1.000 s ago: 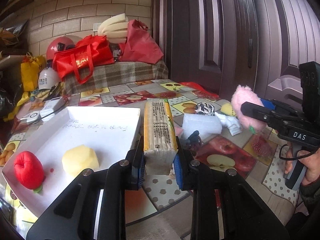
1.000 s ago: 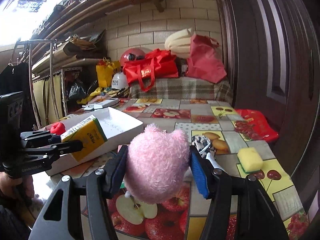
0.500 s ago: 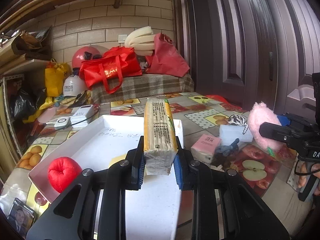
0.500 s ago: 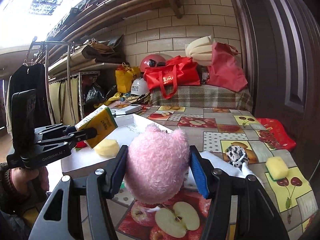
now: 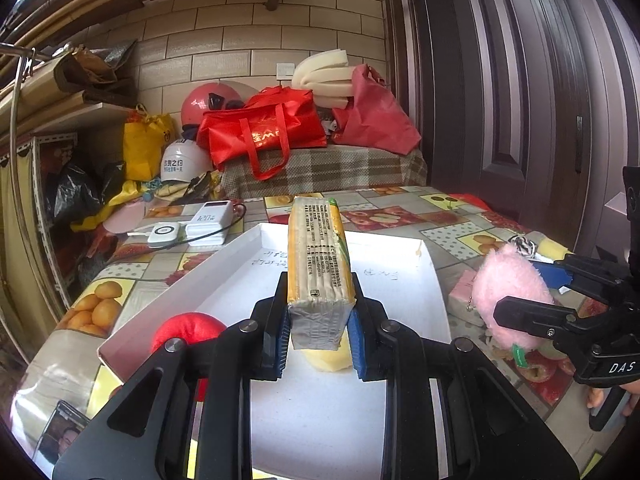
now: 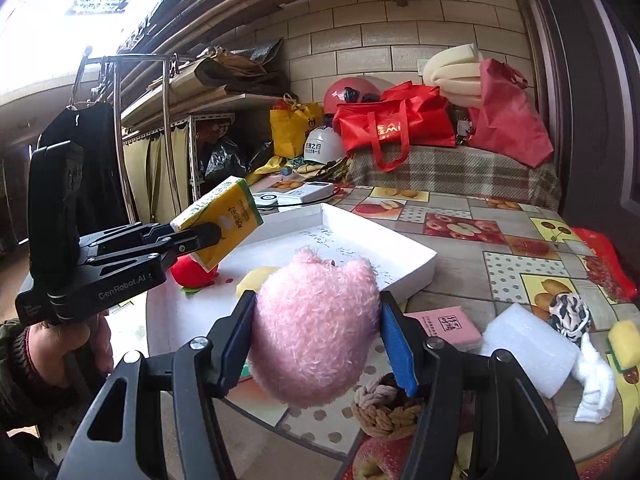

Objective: Organize soft objects
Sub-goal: 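Lift the tissue packet and pink ball and carry both toward the white tray, then lower the tissue packet into the tray and open the left tool while the right tool releases the pink ball, then withdraw both open tools from the tray back toward the pile, then grasp the brown braided rope toy with the left tool while the right tool grasps the white cloth, then lift the rope toy and white cloth and carry both into the white tray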

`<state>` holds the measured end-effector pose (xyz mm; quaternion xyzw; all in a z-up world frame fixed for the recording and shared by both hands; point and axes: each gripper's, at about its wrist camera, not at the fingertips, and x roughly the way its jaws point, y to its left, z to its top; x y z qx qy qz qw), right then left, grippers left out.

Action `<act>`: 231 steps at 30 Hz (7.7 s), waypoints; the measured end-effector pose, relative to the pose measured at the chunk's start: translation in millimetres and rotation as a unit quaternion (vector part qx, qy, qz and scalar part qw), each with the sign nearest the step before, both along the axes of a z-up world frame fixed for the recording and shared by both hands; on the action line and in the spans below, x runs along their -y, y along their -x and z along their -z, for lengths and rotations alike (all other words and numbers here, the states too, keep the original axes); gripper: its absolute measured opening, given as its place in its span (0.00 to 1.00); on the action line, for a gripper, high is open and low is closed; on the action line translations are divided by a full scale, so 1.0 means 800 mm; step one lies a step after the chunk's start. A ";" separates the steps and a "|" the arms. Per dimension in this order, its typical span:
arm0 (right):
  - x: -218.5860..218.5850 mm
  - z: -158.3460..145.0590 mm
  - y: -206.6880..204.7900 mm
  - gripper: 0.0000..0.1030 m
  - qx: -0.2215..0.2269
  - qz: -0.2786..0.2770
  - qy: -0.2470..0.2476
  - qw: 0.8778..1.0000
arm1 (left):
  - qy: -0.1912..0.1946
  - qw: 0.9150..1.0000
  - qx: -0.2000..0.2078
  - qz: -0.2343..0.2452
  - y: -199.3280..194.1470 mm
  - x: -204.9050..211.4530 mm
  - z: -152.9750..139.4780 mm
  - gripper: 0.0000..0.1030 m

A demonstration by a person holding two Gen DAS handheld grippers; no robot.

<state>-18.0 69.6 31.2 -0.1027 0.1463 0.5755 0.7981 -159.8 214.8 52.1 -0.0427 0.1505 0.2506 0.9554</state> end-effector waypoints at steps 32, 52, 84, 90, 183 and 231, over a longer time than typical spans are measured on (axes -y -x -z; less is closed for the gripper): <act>-0.136 0.002 -0.024 0.86 -0.006 0.039 0.050 0.998 | 0.054 0.995 -0.021 -0.075 -0.013 -0.062 0.010 0.26; -0.123 -0.005 -0.017 1.00 0.012 0.057 0.012 0.998 | 0.052 0.991 0.006 -0.127 0.005 -0.072 0.008 0.87; -0.096 -0.010 0.009 1.00 0.029 0.020 -0.003 0.999 | 0.030 0.992 0.015 -0.125 0.003 -0.051 0.005 0.87; -0.065 -0.006 0.025 1.00 0.027 -0.009 0.004 1.000 | 0.012 0.992 0.017 -0.125 0.003 -0.043 0.004 0.87; 0.183 -0.023 -0.137 0.41 0.009 0.229 -0.025 0.973 | 0.022 0.982 -0.048 0.183 -0.100 0.143 -0.003 0.35; -0.007 -0.002 0.003 0.42 0.026 0.001 0.035 0.999 | 0.059 0.997 -0.034 0.022 -0.015 -0.019 0.007 0.36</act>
